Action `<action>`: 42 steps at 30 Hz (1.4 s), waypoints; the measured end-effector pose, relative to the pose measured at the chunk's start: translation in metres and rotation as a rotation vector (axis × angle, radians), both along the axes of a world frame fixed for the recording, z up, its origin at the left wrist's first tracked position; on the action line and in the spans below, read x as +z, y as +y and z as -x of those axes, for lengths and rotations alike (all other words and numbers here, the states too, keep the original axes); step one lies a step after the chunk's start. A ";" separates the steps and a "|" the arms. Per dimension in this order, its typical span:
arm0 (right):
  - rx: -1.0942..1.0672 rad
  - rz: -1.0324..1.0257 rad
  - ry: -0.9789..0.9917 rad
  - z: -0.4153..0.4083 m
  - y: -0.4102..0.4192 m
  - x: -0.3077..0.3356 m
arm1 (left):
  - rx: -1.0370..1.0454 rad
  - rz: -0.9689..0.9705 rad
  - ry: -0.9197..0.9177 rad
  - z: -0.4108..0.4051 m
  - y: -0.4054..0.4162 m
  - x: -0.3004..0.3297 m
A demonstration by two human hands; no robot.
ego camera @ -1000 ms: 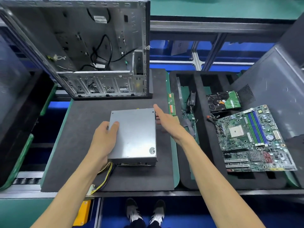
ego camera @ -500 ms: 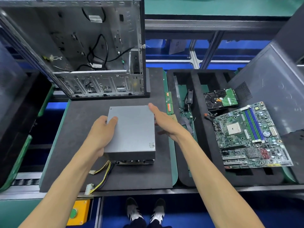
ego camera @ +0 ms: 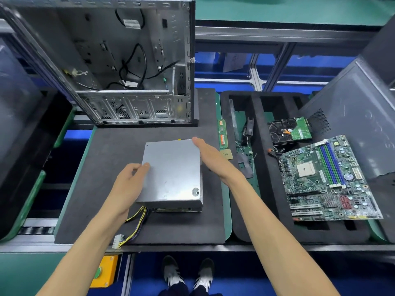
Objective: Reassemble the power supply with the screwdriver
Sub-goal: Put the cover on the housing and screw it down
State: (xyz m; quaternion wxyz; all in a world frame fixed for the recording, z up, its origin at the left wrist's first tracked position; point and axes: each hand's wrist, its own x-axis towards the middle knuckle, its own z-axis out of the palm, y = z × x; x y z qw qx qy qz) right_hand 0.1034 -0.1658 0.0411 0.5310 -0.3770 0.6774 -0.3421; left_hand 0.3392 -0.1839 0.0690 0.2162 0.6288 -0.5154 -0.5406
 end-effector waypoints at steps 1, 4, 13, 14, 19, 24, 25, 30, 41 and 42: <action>0.004 -0.011 0.013 0.001 -0.001 0.001 | 0.021 0.004 0.004 -0.006 0.007 0.000; 0.036 -0.053 0.055 0.007 -0.005 0.007 | 0.125 -0.005 0.013 -0.021 0.035 0.000; 0.216 -0.225 -0.005 0.032 -0.030 0.023 | 0.222 -0.487 0.285 -0.034 0.072 -0.010; 0.260 -0.243 0.008 0.035 -0.034 0.026 | 0.235 -0.598 0.383 -0.033 0.074 -0.014; 0.418 -0.289 0.100 0.039 -0.060 0.037 | 0.315 -0.712 0.721 -0.017 0.076 -0.027; 0.553 -0.301 0.205 0.017 -0.086 0.044 | 0.308 -0.710 0.847 -0.008 0.072 -0.025; 0.586 -0.311 0.273 0.012 -0.089 0.047 | 0.297 -0.709 0.852 -0.008 0.071 -0.024; 0.773 -0.504 0.394 -0.004 -0.106 0.052 | 0.302 -0.701 0.805 -0.007 0.065 -0.012; 0.745 -0.524 0.279 0.002 -0.108 0.044 | 0.276 -0.714 0.710 -0.008 0.067 -0.011; 0.739 -0.522 0.254 0.003 -0.109 0.042 | 0.270 -0.721 0.695 -0.009 0.067 -0.012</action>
